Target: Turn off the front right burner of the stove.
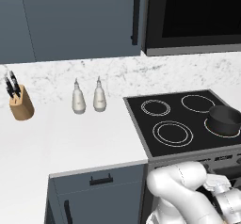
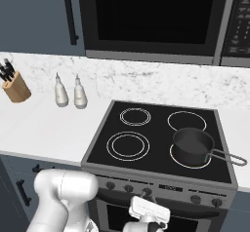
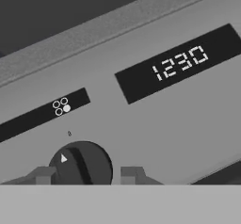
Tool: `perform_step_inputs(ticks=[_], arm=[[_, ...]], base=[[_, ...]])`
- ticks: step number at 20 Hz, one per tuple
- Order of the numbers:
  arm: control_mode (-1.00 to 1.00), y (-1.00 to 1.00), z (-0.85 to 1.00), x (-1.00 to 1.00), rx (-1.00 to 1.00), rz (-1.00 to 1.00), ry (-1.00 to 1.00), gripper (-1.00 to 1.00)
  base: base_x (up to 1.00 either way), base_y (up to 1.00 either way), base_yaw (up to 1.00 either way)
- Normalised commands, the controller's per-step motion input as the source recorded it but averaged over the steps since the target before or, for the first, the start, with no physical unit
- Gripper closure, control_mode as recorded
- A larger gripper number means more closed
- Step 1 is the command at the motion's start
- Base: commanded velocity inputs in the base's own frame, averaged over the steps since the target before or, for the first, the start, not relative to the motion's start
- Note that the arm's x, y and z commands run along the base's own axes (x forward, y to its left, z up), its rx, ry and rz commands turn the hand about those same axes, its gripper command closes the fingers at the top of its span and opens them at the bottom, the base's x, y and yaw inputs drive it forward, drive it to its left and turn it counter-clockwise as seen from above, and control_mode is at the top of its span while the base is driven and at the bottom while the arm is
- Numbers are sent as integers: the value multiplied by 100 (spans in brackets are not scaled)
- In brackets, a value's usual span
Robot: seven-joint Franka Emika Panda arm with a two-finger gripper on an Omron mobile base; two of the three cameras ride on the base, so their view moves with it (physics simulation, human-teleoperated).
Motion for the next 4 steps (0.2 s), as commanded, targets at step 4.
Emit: perform_step_inputs(ticks=[4], arm=[[-100,0,0,0,0,0,0,100]], base=[[0,0,0]])
